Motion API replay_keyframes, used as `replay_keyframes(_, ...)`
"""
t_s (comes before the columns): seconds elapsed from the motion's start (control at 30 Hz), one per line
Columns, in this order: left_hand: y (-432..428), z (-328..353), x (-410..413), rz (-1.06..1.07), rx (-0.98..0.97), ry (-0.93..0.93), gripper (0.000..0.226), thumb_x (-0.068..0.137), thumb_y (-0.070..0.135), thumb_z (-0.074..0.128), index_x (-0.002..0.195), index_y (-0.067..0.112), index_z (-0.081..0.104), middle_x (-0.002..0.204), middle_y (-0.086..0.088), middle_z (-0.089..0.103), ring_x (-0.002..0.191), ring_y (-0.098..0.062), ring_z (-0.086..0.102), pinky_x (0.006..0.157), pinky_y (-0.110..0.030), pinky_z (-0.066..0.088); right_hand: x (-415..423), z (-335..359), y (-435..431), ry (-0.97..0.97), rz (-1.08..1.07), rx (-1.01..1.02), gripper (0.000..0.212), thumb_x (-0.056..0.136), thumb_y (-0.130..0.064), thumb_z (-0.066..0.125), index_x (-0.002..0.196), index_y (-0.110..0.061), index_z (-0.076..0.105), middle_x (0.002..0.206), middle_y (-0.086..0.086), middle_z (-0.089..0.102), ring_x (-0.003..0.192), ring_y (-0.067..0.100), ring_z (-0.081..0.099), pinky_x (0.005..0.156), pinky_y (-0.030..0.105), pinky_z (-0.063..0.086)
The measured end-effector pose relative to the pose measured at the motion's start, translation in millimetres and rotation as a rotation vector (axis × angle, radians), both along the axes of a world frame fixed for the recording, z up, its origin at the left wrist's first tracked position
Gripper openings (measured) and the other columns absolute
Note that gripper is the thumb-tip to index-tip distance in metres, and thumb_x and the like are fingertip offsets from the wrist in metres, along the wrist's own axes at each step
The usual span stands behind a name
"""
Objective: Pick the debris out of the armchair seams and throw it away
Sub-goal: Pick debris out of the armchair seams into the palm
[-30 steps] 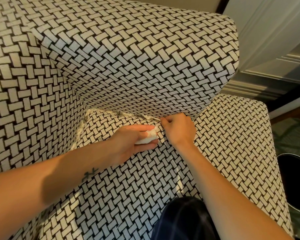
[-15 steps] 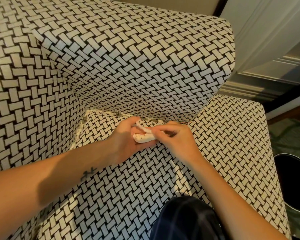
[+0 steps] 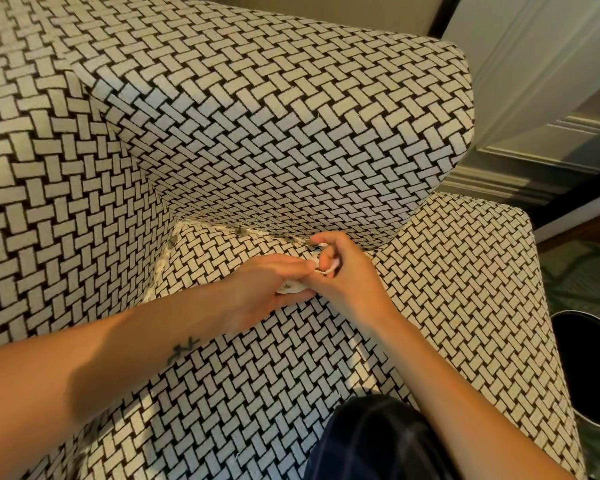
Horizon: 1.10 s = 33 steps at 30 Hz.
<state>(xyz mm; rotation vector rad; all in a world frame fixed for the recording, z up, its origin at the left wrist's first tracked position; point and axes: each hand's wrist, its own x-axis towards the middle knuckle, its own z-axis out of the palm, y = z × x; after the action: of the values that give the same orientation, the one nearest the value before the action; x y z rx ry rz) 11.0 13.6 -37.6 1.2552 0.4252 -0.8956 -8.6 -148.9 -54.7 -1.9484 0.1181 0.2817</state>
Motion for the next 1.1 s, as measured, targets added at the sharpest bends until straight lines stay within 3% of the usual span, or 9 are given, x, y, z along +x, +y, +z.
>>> replay_keyframes(0.23, 3.9, -0.7, 1.9, 0.071, 0.080, -0.021, 0.012, 0.091, 0.005, 0.070, 0.101, 0.002, 0.064, 0.112, -0.018, 0.069, 0.102, -0.027, 0.070, 0.082, -0.031, 0.060, -0.7, -1.5, -6.6, 0.023, 0.038, 0.031, 0.065, 0.073, -0.036, 0.088, 0.131, -0.036, 0.057, 0.098, -0.005, 0.064, 0.082, 0.000, 0.058, 0.072, 0.016, 0.047)
replay_keyframes(0.37, 1.9, -1.5, 1.7, 0.166, 0.098, -0.042, 0.023, 0.090, -0.007, 0.067, 0.112, -0.005, 0.061, 0.119, -0.023, 0.070, 0.103, -0.031, 0.074, 0.084, -0.032, 0.063, 1.4, -5.8, -15.6, -0.019, -0.078, -0.004, 0.053, 0.081, -0.041, 0.081, 0.129, -0.031, 0.060, 0.104, -0.010, 0.065, 0.095, 0.002, 0.060, 0.084, 0.019, 0.052)
replay_keyframes(0.47, 0.7, -1.1, 2.0, 0.210, 0.085, -0.045, 0.028, 0.092, -0.010, 0.065, 0.118, -0.001, 0.061, 0.120, -0.024, 0.069, 0.100, -0.032, 0.076, 0.080, -0.031, 0.065, 2.3, -9.2, -19.9, -0.130, -0.120, -0.182, 0.036, 0.098, -0.042, 0.061, 0.128, -0.023, 0.065, 0.119, -0.011, 0.066, 0.114, 0.004, 0.056, 0.100, 0.028, 0.048)
replay_keyframes(0.53, 1.5, -0.5, 2.5, 0.216, 0.074, -0.057, 0.029, 0.093, -0.011, 0.063, 0.117, 0.004, 0.064, 0.120, -0.024, 0.070, 0.100, -0.033, 0.076, 0.081, -0.031, 0.064, 3.4, -8.8, -19.5, -0.128, -0.055, -0.379, 0.040, 0.103, -0.036, 0.053, 0.137, -0.018, 0.061, 0.135, -0.004, 0.062, 0.132, 0.012, 0.046, 0.115, 0.038, 0.039)
replay_keyframes(0.6, 1.9, 0.3, 2.2, 0.207, 0.069, -0.074, 0.032, 0.093, -0.014, 0.060, 0.115, 0.006, 0.069, 0.120, -0.023, 0.071, 0.101, -0.033, 0.076, 0.085, -0.033, 0.064, 4.2, -7.5, -15.7, -0.110, 0.029, -0.551, 0.047, 0.103, -0.035, 0.051, 0.144, -0.013, 0.055, 0.145, 0.003, 0.056, 0.140, 0.017, 0.040, 0.119, 0.039, 0.033)
replay_keyframes(0.77, 0.1, 1.3, 4.0, 0.274, 0.085, -0.051, 0.040, 0.092, -0.022, 0.047, 0.100, 0.004, 0.077, 0.130, -0.023, 0.063, 0.106, -0.034, 0.072, 0.078, -0.031, 0.065, 15.7, -3.2, -2.2, -0.012, 0.093, -0.749, 0.052, 0.102, -0.048, 0.047, 0.131, -0.009, 0.063, 0.128, 0.011, 0.066, 0.125, 0.027, 0.053, 0.095, 0.036, 0.045)
replay_keyframes(0.9, -1.6, 0.2, 10.1, 0.358, 0.116, 0.043, 0.036, 0.093, -0.020, 0.046, 0.088, -0.001, 0.076, 0.130, -0.027, 0.061, 0.109, -0.039, 0.068, 0.065, -0.030, 0.065, 32.2, -5.9, 5.3, 0.107, 0.121, -0.806, 0.062, 0.099, -0.062, 0.039, 0.102, -0.010, 0.072, 0.073, 0.003, 0.067, 0.076, 0.022, 0.068, 0.071, 0.029, 0.052)
replay_keyframes(1.0, -2.3, -3.3, 13.2, 0.363, 0.141, 0.075, 0.040, 0.093, -0.017, 0.046, 0.077, -0.001, 0.079, 0.130, -0.028, 0.061, 0.107, -0.041, 0.069, 0.058, -0.027, 0.063, 42.5, -10.1, 11.5, 0.149, 0.132, -0.869, 0.066, 0.099, -0.066, 0.034, 0.076, -0.013, 0.066, 0.071, 0.002, 0.065, 0.076, 0.025, 0.065, 0.082, 0.036, 0.050)
replay_keyframes(1.1, -3.2, -4.6, 14.9, 0.385, 0.143, 0.088, 0.043, 0.092, -0.016, 0.043, 0.072, -0.002, 0.078, 0.125, -0.028, 0.064, 0.102, -0.042, 0.071, 0.055, -0.028, 0.062, 48.0, -16.4, 11.8, 0.193, 0.091, -0.831, 0.067, 0.097, -0.068, 0.034, 0.075, -0.014, 0.065, 0.077, 0.003, 0.068, 0.086, 0.026, 0.062, 0.098, 0.040, 0.041)
